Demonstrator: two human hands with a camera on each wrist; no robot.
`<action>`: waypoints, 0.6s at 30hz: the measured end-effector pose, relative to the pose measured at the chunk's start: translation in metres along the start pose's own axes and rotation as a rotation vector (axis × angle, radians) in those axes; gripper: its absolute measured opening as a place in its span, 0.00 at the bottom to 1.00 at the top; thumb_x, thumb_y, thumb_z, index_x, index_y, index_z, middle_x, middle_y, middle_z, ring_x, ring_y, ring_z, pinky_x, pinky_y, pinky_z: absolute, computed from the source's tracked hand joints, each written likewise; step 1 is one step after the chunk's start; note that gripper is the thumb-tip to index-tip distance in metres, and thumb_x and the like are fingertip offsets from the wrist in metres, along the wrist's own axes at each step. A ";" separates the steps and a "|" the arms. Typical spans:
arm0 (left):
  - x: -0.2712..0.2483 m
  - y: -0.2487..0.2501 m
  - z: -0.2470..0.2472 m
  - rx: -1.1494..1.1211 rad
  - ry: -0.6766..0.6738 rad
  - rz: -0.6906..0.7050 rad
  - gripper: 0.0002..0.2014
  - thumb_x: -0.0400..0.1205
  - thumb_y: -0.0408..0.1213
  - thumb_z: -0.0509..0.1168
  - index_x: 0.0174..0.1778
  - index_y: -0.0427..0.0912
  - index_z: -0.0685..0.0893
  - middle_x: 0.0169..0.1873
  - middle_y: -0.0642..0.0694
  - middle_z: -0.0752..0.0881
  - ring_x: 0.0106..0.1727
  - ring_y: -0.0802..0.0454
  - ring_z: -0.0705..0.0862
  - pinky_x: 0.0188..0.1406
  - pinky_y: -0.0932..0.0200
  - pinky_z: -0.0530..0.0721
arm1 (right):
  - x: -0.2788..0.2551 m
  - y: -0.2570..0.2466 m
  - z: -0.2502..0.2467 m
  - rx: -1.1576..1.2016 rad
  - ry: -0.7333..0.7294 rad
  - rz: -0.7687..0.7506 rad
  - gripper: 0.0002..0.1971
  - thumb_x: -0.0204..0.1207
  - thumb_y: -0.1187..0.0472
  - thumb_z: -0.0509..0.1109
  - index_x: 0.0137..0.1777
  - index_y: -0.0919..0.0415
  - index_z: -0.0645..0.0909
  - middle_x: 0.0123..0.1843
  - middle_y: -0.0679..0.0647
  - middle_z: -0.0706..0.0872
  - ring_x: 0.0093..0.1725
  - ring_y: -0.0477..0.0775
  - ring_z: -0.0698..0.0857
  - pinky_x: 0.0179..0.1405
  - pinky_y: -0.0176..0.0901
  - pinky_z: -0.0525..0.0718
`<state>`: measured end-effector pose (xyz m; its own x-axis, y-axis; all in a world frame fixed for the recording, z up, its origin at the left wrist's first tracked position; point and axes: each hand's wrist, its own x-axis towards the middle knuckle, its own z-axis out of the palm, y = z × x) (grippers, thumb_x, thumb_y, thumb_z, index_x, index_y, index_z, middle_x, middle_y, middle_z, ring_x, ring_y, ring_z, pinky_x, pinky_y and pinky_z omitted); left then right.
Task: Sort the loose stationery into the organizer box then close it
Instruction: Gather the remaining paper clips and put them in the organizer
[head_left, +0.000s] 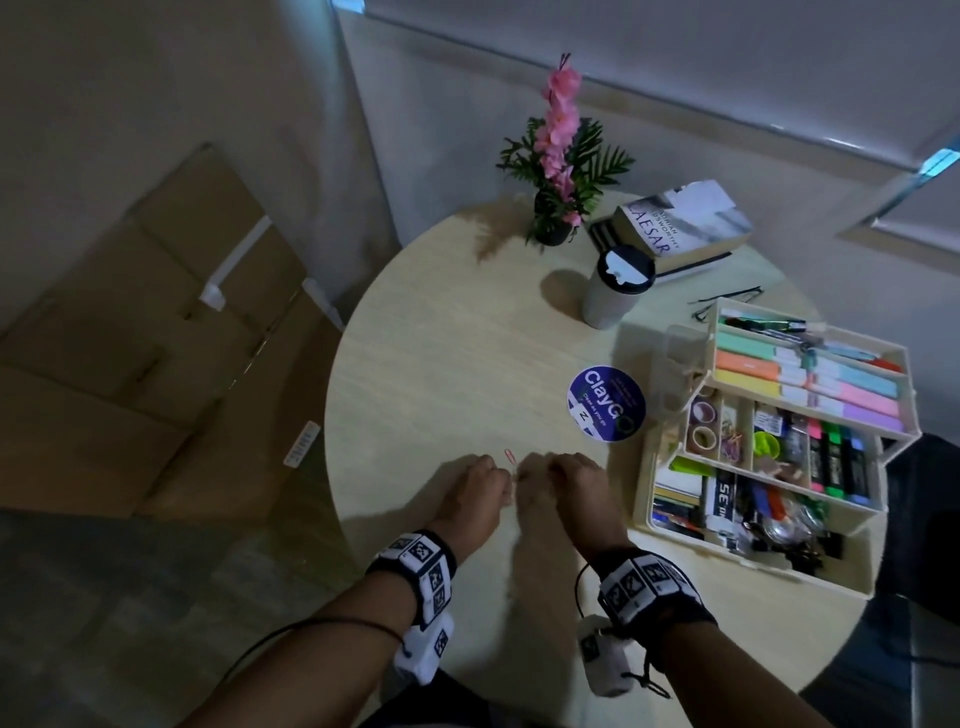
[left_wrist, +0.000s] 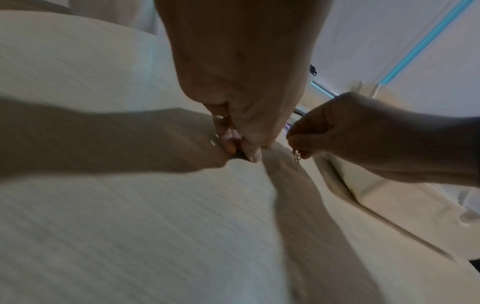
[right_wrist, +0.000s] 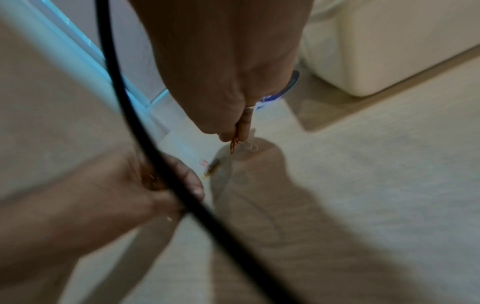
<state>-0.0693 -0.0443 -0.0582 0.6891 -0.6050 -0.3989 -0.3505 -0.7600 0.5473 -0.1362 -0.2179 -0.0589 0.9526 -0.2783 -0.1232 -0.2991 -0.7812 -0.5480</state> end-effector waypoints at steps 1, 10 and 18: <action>0.000 0.002 -0.002 -0.033 -0.014 -0.003 0.11 0.82 0.19 0.66 0.49 0.38 0.87 0.53 0.43 0.83 0.51 0.50 0.85 0.42 0.60 0.81 | -0.004 -0.001 -0.008 0.061 0.048 0.024 0.10 0.78 0.75 0.72 0.48 0.60 0.90 0.40 0.54 0.90 0.38 0.54 0.86 0.38 0.40 0.76; 0.019 0.084 -0.006 -0.446 0.120 0.082 0.12 0.76 0.28 0.77 0.38 0.51 0.87 0.32 0.51 0.90 0.34 0.58 0.87 0.39 0.60 0.85 | -0.035 0.035 -0.138 0.432 0.570 0.324 0.06 0.82 0.64 0.77 0.56 0.60 0.93 0.45 0.52 0.95 0.42 0.42 0.91 0.42 0.15 0.79; 0.079 0.248 0.001 -0.532 0.284 0.294 0.06 0.83 0.30 0.73 0.51 0.44 0.89 0.45 0.52 0.91 0.47 0.58 0.88 0.50 0.58 0.90 | -0.012 0.100 -0.184 0.184 0.258 0.102 0.09 0.77 0.73 0.75 0.50 0.61 0.92 0.41 0.53 0.93 0.37 0.47 0.87 0.36 0.39 0.82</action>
<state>-0.1028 -0.2808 0.0451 0.7783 -0.6278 -0.0085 -0.2391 -0.3089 0.9206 -0.1877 -0.3955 0.0398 0.8653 -0.5010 0.0156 -0.3550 -0.6345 -0.6866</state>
